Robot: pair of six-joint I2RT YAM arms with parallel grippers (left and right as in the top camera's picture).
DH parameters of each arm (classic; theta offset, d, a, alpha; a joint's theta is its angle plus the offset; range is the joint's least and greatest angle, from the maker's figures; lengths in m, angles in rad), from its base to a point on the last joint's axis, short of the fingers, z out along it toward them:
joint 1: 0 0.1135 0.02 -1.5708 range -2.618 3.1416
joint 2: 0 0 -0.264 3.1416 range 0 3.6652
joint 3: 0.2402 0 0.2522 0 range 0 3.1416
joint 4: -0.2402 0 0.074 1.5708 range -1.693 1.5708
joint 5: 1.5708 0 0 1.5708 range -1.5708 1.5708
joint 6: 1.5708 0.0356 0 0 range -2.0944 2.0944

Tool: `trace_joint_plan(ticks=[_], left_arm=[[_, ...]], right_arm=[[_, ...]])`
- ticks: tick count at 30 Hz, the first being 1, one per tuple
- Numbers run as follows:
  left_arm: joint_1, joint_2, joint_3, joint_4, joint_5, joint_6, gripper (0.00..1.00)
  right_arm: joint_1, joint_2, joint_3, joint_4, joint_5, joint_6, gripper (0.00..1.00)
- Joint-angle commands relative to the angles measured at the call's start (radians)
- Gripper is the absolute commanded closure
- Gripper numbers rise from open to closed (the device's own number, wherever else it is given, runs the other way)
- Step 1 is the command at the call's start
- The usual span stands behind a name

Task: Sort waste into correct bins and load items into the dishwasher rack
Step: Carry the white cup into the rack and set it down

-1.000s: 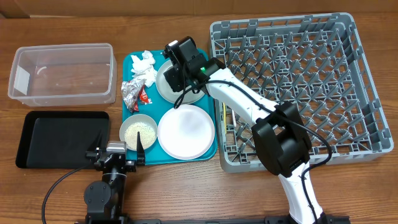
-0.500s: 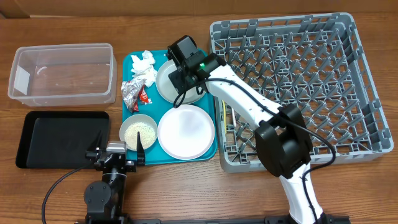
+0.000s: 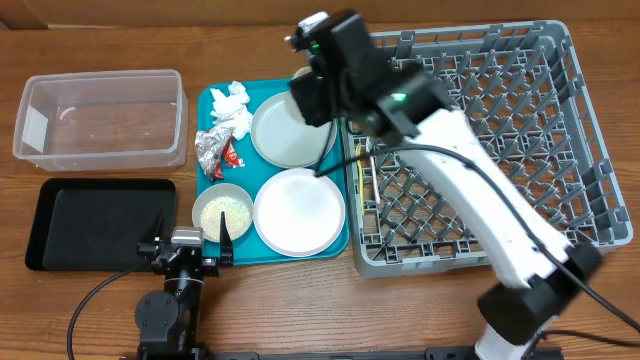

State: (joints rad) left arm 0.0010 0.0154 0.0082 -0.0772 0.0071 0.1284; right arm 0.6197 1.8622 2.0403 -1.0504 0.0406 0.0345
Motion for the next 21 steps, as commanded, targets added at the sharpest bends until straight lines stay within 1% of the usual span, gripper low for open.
trace_joint_plan(ticks=[1, 3, 10, 16, 21], left_arm=[[0.005, -0.003, -0.003, -0.001, -0.003, -0.017, 0.00], [0.005, -0.003, -0.003, -0.001, -0.003, -0.017, 0.00], [0.005, -0.003, -0.003, -0.001, -0.003, -0.017, 0.00], [0.005, -0.003, -0.003, -0.001, -0.003, -0.017, 0.00], [0.005, -0.003, -0.003, -0.001, -0.003, -0.017, 0.00]], right_arm=[[-0.075, -0.020, 0.016, -0.060, 0.011, 0.014, 0.56], [-0.138, -0.019, 0.014, -0.126, 0.011, 0.014, 0.57], [-0.259, -0.019, 0.014, -0.286, 0.011, 0.015, 0.57], [-0.351, -0.019, 0.014, -0.375, 0.002, 0.048, 0.58], [-0.418, -0.019, 0.014, -0.436, -0.001, 0.049, 0.58]])
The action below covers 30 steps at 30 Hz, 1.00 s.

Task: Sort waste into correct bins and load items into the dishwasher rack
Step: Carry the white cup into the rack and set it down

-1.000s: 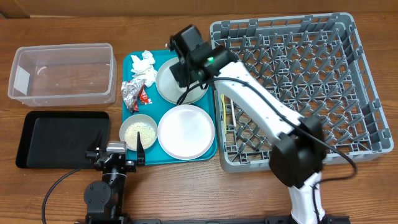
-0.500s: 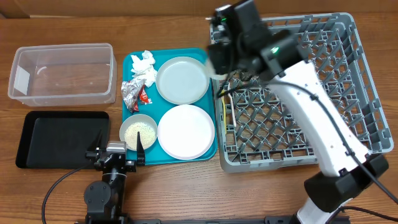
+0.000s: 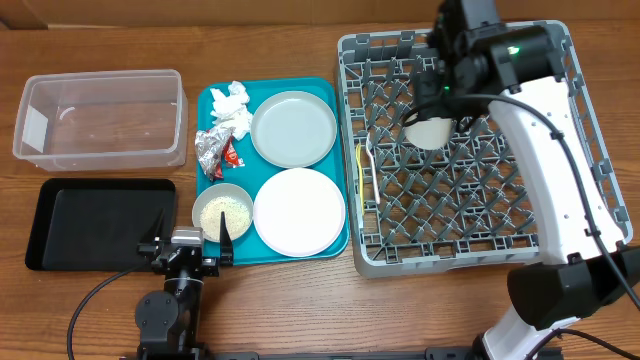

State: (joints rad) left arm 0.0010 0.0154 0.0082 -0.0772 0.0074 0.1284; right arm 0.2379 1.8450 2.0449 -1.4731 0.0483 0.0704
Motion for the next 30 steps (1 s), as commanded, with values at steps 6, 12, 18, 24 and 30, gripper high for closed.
trace_joint_plan(ticks=[6, 12, 18, 24, 30], left_arm=[[0.005, -0.003, -0.003, -0.001, -0.004, -0.017, 0.00], [0.005, -0.003, -0.003, -0.001, -0.004, -0.017, 0.00], [0.005, -0.003, -0.003, -0.001, -0.004, -0.017, 0.00], [0.005, -0.003, -0.003, -0.001, -0.004, -0.017, 0.00], [0.005, -0.003, -0.003, -0.001, -0.004, -0.017, 0.00]], right_arm=[[-0.093, -0.002, -0.004, -0.042, -0.009, 0.035, 0.58], [-0.109, -0.002, -0.111, -0.045, -0.026, 0.035, 0.58], [-0.119, -0.002, -0.254, 0.010, -0.025, 0.034, 0.58], [-0.116, -0.002, -0.309, 0.051, -0.076, 0.034, 0.58], [-0.116, -0.002, -0.373, 0.047, -0.076, 0.035, 0.55]])
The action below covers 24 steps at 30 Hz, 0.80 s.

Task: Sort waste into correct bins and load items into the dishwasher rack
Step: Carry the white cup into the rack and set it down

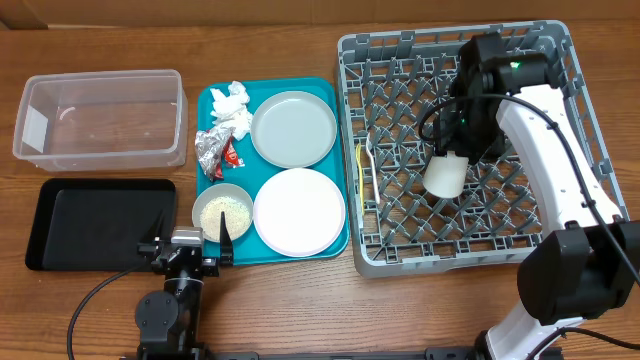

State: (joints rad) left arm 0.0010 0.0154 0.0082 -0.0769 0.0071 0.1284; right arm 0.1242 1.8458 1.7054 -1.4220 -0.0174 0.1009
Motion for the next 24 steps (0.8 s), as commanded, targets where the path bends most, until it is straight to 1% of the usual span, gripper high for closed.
trace_joint_plan(ticks=[1, 2, 5, 9, 15, 17, 18, 20, 23, 24], left_arm=[[0.005, -0.003, -0.003, -0.001, -0.003, -0.017, 0.00], [0.005, -0.003, -0.003, -0.001, -0.003, -0.017, 0.00], [0.005, -0.003, -0.003, -0.001, -0.003, -0.017, 0.00], [0.005, -0.003, -0.003, -0.001, -0.003, -0.017, 0.00], [0.005, -0.003, -0.003, -0.001, -0.003, -0.017, 0.00], [0.005, -0.003, -0.003, -0.001, -0.003, -0.017, 0.00], [0.005, -0.003, -0.003, -0.001, -0.003, -0.017, 0.00], [0.005, -0.003, -0.003, -0.001, -0.003, -0.017, 0.00], [0.005, -0.003, -0.003, -0.001, -0.003, -0.017, 0.00], [0.005, -0.003, -0.003, -0.001, -0.003, -0.017, 0.00]], right_arm=[[-0.003, -0.003, -0.040, -0.007, -0.010, 0.005, 0.53], [-0.003, -0.003, -0.046, -0.009, -0.010, 0.004, 0.51], [-0.002, -0.003, -0.049, -0.021, -0.010, 0.005, 0.41], [-0.002, -0.006, -0.048, -0.027, -0.005, 0.004, 0.39], [0.001, -0.053, -0.017, -0.035, -0.003, 0.004, 0.32], [0.006, -0.085, -0.015, -0.034, -0.004, 0.004, 0.24], [0.008, -0.102, -0.015, -0.034, -0.008, 0.005, 0.16], [0.008, -0.126, -0.015, -0.034, -0.035, 0.004, 0.10], [0.008, -0.145, -0.015, -0.032, -0.079, 0.004, 0.10], [0.008, -0.149, -0.015, -0.026, -0.101, 0.004, 0.11]])
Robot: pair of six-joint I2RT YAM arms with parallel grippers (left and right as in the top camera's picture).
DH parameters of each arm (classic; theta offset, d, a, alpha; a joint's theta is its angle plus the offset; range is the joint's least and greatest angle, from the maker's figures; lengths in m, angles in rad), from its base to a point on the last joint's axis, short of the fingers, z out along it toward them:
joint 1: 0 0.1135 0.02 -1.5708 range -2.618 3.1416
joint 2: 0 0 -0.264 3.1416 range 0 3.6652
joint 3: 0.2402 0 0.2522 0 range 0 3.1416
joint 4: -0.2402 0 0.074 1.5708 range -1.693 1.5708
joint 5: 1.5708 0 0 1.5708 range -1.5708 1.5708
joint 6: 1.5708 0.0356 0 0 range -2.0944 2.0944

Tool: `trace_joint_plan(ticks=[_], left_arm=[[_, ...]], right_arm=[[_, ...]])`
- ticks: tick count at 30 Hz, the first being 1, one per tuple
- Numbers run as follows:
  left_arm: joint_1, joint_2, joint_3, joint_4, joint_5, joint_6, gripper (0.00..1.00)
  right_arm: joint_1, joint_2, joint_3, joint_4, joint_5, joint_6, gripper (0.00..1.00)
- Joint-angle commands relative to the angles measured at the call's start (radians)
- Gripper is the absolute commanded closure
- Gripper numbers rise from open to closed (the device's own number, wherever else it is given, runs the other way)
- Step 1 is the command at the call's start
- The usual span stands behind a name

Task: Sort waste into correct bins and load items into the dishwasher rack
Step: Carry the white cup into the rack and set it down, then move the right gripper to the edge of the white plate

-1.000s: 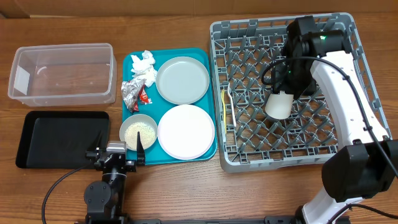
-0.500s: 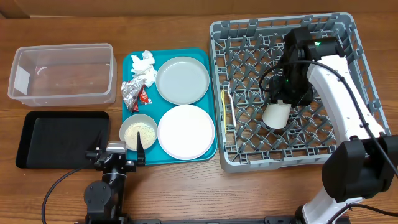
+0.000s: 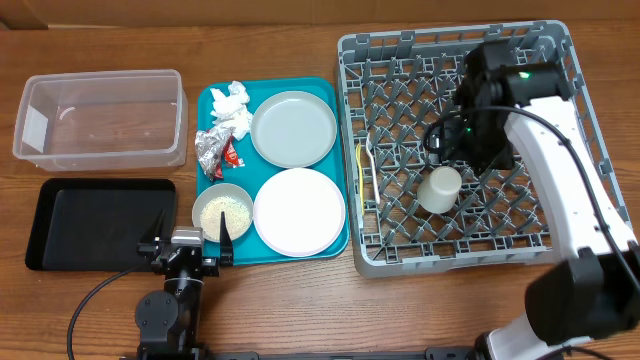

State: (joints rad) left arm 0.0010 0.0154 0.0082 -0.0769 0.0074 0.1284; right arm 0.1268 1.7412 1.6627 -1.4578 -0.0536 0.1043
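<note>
A white cup [image 3: 440,190] stands in the middle of the grey dishwasher rack [image 3: 590,215]. My right gripper [image 3: 458,160] is just above and behind the cup; the wrist hides its fingers, so contact is unclear. On the teal tray [image 3: 205,98] lie a grey-green plate [image 3: 292,128], a white plate [image 3: 298,211], a small bowl of crumbs [image 3: 222,210], crumpled white paper [image 3: 231,103] and a foil wrapper [image 3: 213,150]. My left gripper [image 3: 192,240] rests open at the table's front, below the bowl.
A clear plastic bin [image 3: 100,118] sits at the back left, with a black bin [image 3: 98,222] in front of it. A yellow utensil [image 3: 361,163] lies along the rack's left side. The rack has raised tines throughout.
The cup was tilted and held a little higher over the rack's middle. Now it sits lower among the tines, slightly nearer the front. The right arm shifted slightly; the left arm stayed still.
My right arm was over the tray's back right corner by the grey-green plate. Then it held the white cup over the rack's back part. Later the cup hung tilted over the rack's middle, and now it stands in the rack.
</note>
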Motion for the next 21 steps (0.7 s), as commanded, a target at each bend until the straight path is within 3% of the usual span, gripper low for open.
trace_joint_plan(ticks=[1, 9, 21], left_arm=[[0.005, -0.003, -0.003, -0.001, -0.004, -0.017, 0.00], [0.005, -0.003, -0.003, -0.001, -0.004, -0.017, 0.00], [0.005, -0.003, -0.003, -0.001, -0.004, -0.017, 0.00]], right_arm=[[0.008, -0.048, 0.027, 0.021, -0.092, 0.000, 0.13], [0.125, -0.092, 0.028, 0.100, -0.173, -0.095, 0.19], [0.594, -0.137, 0.025, 0.273, -0.131, -0.071, 0.17]])
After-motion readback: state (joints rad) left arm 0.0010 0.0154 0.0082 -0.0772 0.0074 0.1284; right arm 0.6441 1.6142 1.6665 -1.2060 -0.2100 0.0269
